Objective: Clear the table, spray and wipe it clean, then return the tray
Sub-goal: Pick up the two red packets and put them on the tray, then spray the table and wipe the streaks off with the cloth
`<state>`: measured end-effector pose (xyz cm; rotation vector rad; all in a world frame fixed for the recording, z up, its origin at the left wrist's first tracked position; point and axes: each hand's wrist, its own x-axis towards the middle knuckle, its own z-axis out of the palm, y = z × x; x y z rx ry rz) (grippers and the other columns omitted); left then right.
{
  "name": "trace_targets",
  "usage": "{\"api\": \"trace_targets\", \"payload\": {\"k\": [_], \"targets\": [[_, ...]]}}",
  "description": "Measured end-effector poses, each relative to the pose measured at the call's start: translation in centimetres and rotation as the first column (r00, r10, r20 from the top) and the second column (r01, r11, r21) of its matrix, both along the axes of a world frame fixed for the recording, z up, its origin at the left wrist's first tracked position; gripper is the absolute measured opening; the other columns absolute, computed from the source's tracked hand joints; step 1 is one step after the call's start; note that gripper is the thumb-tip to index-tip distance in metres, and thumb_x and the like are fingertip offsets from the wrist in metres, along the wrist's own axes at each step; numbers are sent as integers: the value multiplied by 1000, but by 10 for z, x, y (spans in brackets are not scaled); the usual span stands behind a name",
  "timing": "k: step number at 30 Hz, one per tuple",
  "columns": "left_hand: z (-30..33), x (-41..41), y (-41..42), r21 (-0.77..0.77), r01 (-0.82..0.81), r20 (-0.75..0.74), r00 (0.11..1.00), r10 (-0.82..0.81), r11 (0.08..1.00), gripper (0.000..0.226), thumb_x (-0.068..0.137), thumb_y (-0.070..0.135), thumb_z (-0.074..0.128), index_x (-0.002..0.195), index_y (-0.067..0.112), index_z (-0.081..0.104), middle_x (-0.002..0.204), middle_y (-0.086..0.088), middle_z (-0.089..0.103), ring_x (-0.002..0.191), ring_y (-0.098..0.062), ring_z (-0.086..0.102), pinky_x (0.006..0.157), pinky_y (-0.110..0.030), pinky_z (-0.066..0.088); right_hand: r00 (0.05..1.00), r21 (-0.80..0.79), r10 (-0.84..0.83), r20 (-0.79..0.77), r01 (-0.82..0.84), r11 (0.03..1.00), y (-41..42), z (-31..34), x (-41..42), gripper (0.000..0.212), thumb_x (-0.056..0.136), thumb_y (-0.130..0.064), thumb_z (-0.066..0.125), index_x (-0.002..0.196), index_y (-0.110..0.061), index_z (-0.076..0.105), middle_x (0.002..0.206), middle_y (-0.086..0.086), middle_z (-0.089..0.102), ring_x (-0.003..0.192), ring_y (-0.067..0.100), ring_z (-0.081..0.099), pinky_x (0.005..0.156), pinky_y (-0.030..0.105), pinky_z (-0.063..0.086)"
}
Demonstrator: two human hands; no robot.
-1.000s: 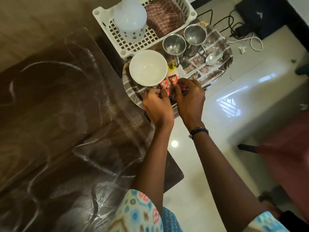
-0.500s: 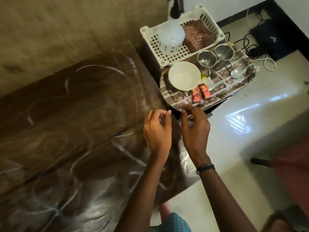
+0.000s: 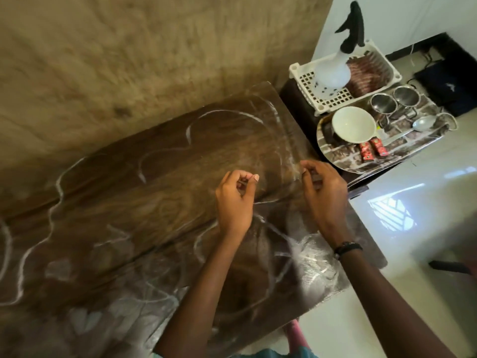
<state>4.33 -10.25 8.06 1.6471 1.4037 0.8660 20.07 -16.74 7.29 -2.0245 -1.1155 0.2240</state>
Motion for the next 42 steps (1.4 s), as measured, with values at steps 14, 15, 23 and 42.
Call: {"api": "trace_targets", "payload": {"k": [14,15,23,42], "targets": [[12,46,57,79,225,47,972,-229,971,6,88,20,65,83,18,67,85,5,65,75,-3,57,63,-12,44,989,116,-116,93,105,988,67,32,76,21,90,-14,53,102,-13,70,101,1,70,85,10,61,78,29,52],[12,56,61,77,224,55,972,-229,971,5,88,19,65,83,18,67,85,4,65,75,-3,57,63,-12,45,987,123,-123,104,110,986,74,33,89,22,90,-15,52,102,-13,70,101,2,71,84,11,62,77,29,51],[4,167,115,101,183,136,971,-196,978,13,86,18,68,98,14,65,98,1,63,78,2,57,66,-4,39,979,-24,-108,173,114,993,127,23,220,22,92,-18,53,105,-9,68,102,9,71,83,15,62,68,24,43],[-37,355,219,249,311,179,916,-359,917,96,74,29,79,143,-4,22,149,-21,32,136,-35,36,110,-45,37,997,-496,83,-10,-77,865,235,-56,375,54,86,-29,59,133,-7,44,127,12,57,115,29,55,100,41,45]]}}
